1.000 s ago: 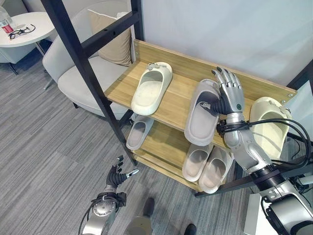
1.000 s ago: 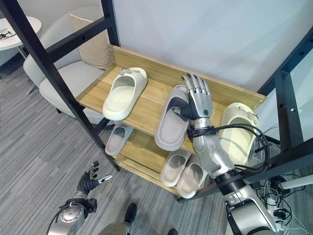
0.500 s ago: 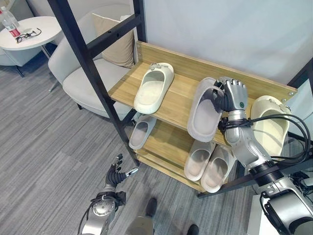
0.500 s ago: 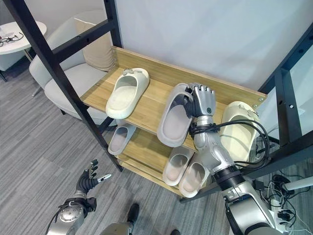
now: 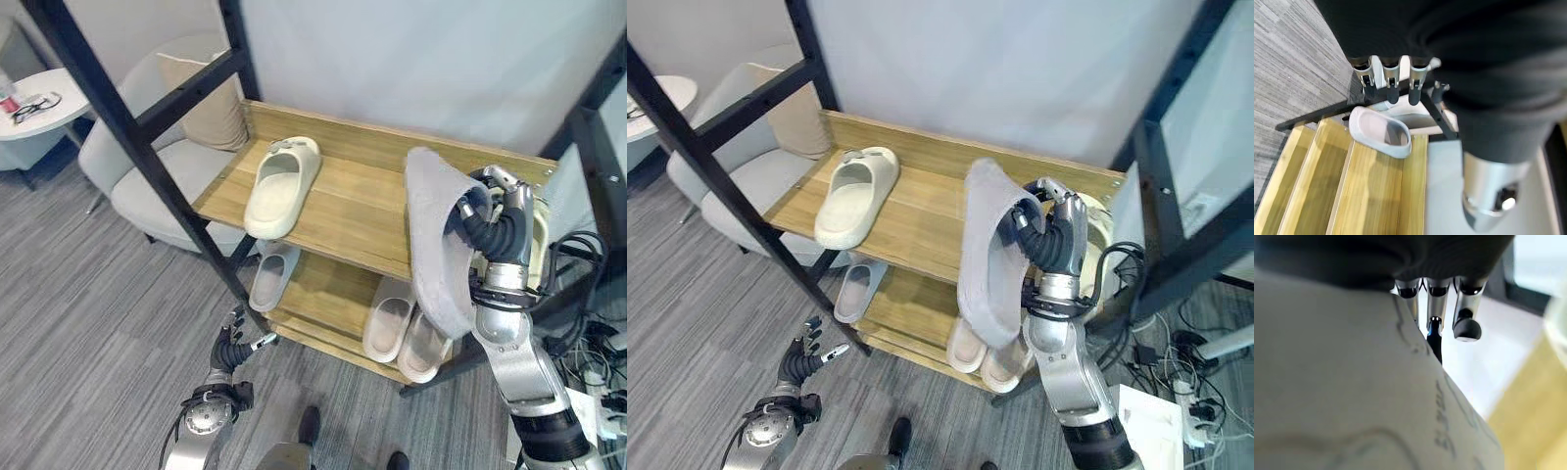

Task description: Arrange the slippers neatly on the shoe rack.

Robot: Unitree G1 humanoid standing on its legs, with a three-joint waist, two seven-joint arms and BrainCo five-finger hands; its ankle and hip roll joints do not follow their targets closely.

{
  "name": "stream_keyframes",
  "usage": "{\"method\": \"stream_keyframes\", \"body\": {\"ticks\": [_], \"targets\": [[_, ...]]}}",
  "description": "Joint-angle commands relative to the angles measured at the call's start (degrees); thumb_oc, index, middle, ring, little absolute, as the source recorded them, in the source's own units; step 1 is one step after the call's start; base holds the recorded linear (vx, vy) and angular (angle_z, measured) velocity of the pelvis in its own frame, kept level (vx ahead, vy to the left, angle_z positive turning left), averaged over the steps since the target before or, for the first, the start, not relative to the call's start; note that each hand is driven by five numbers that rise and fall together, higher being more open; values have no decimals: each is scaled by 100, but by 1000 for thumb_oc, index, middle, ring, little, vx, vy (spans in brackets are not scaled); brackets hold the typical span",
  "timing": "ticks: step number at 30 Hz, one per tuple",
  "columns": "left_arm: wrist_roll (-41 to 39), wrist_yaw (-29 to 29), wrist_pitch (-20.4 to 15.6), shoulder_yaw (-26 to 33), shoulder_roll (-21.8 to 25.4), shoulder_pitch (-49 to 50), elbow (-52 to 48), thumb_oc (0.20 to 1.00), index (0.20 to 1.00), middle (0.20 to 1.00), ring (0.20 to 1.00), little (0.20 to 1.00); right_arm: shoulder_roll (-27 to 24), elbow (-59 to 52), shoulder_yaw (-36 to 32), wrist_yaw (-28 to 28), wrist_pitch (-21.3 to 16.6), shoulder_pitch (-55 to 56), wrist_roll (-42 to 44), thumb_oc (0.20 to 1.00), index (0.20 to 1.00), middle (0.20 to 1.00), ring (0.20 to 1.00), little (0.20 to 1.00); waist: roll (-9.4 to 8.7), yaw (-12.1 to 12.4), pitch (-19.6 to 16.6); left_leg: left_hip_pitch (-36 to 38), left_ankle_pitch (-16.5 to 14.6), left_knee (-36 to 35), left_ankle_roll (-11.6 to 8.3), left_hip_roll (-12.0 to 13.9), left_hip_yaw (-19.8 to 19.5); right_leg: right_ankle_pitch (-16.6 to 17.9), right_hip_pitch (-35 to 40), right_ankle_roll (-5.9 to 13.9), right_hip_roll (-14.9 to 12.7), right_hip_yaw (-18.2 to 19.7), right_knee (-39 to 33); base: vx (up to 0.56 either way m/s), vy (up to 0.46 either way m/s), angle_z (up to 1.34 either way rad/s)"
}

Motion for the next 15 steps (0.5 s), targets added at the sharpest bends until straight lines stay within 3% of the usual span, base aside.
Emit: {"method": "stream_keyframes", "body": {"ticks": [1, 3, 5, 6, 8, 12, 15], "targets": [[-58, 134, -205, 110, 214, -150, -127, 1000, 1000, 1000, 1000, 1000, -38, -221, -123, 88, -1021, -416, 1123, 200, 200, 200, 200, 200, -24, 67, -147, 339, -641, -1, -107, 249, 338, -606, 201, -1, 50, 129, 10, -37, -35, -8], [-102, 131, -206, 117, 208, -133, -126, 1000, 1000, 1000, 1000, 1000, 16, -344, -75, 251, -1137, -434, 1470, 200, 200, 200, 200, 200, -21, 59, -148, 344, -633, -1, -117, 257, 336, -612, 216, -7, 54, 125, 10, 0, 0, 0], [-254, 112, -220, 134, 201, -96, -100, 1000, 1000, 1000, 1000, 1000, 248, -458, 291, 851, -1451, -563, 2703, 200, 200, 200, 200, 200, -9, 97, -166, 346, -606, -1, -147, 290, 320, -639, 249, -31, 69, 95, 15, -30, -33, 2], [-255, 110, -221, 138, 202, -95, -100, 1000, 1000, 1000, 1000, 1000, 248, -453, 287, 866, -1455, -566, 2721, 200, 200, 200, 200, 200, -11, 91, -164, 348, -606, -1, -148, 289, 316, -641, 253, -31, 69, 91, 15, -23, -44, 1], [-567, -14, -251, 68, 149, -69, -42, 1000, 1000, 1000, 1000, 1000, 650, -341, 1232, 1982, -1621, -985, 4667, 200, 200, 200, 200, 200, -17, 276, -172, 363, -559, -1, -195, 318, 247, -699, 339, -73, 85, -26, 36, -14, -50, 3], [-649, -91, -277, 13, 123, -125, -7, 1000, 1000, 1000, 1000, 1000, 811, -155, 1806, 2585, -1572, -1273, 5428, 200, 200, 200, 200, 200, -39, 402, -155, 348, -530, -1, -218, 324, 183, -712, 365, -90, 80, -131, 52, -11, -18, 16], [-665, -172, -335, -9, 100, -161, -5, 1000, 1000, 1000, 1000, 1000, 787, -43, 2090, 2877, -1444, -1390, 5522, 200, 200, 200, 200, 200, -62, 493, -123, 334, -506, -1, -235, 311, 132, -707, 370, -91, 76, -205, 59, -17, -3, 13]]}}
